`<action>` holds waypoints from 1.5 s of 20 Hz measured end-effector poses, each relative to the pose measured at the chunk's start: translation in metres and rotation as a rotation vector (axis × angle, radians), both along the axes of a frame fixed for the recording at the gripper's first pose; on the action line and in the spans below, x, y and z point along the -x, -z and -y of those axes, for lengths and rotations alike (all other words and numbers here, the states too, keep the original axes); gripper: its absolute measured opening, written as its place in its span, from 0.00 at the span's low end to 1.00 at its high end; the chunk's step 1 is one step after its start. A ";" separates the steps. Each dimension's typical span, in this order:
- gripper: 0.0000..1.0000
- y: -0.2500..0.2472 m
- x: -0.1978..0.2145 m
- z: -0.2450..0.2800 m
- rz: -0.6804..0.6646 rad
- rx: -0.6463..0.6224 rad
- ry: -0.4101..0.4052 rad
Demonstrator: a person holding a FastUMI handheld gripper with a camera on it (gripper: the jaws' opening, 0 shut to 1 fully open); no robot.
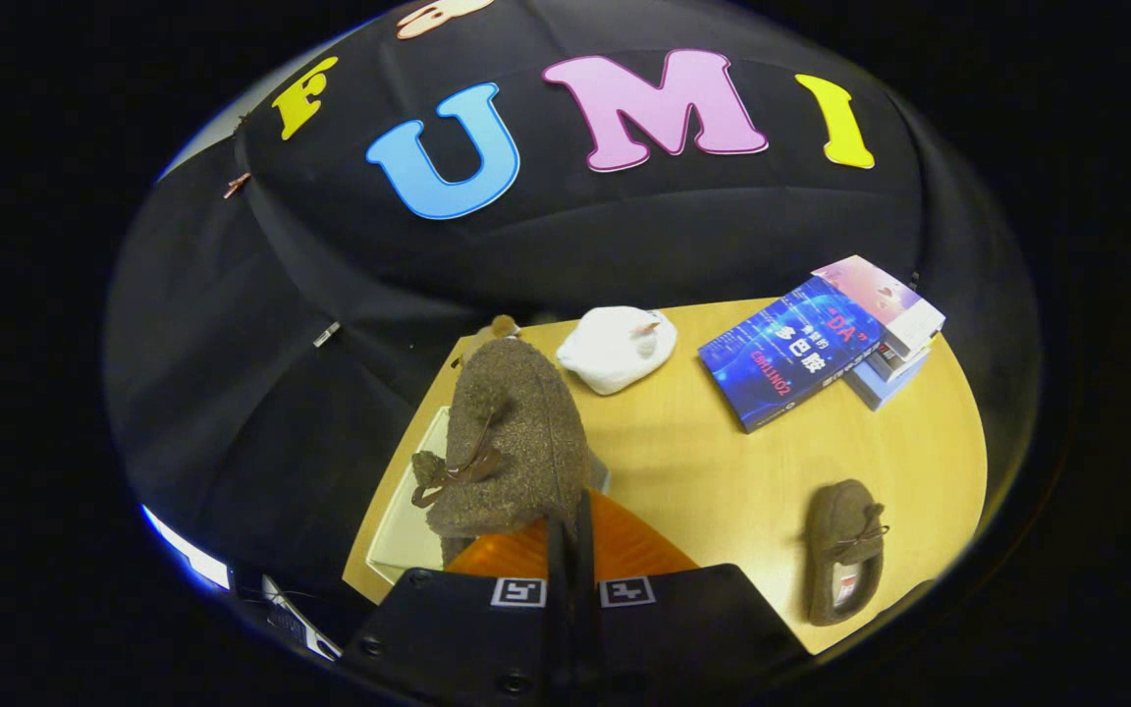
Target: Open the storage box then place both shoes into the box .Put the left shoe in first, then the right shoe, with the right side of both shoes facing outward in a uniform manner.
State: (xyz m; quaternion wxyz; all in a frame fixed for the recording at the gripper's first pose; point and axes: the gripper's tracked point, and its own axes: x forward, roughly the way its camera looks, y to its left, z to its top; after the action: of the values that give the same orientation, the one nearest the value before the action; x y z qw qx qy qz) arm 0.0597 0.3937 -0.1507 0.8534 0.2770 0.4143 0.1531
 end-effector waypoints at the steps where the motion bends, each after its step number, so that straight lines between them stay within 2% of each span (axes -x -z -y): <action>1: 0.05 0.000 -0.003 -0.013 -0.022 -0.008 0.016; 8: 0.05 0.024 -0.010 -0.107 -0.144 -0.050 0.050; 12: 0.05 0.057 -0.006 -0.136 -0.231 -0.041 0.078; 15: 0.05 0.075 -0.004 -0.151 -0.256 -0.021 0.073; 17: 0.08 0.079 -0.004 -0.170 -0.252 -0.060 0.051; 21: 0.86 0.073 -0.002 -0.186 -0.246 -0.108 0.014; 22: 0.90 0.070 -0.003 -0.184 -0.240 -0.111 0.013; 23: 0.98 0.071 -0.004 -0.182 -0.232 -0.106 0.010; 30: 0.98 0.029 -0.009 -0.157 -0.126 -0.116 -0.014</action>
State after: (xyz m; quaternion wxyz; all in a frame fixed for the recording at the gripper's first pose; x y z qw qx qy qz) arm 0.0686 0.5506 -0.1796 0.8069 0.3324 0.4595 0.1650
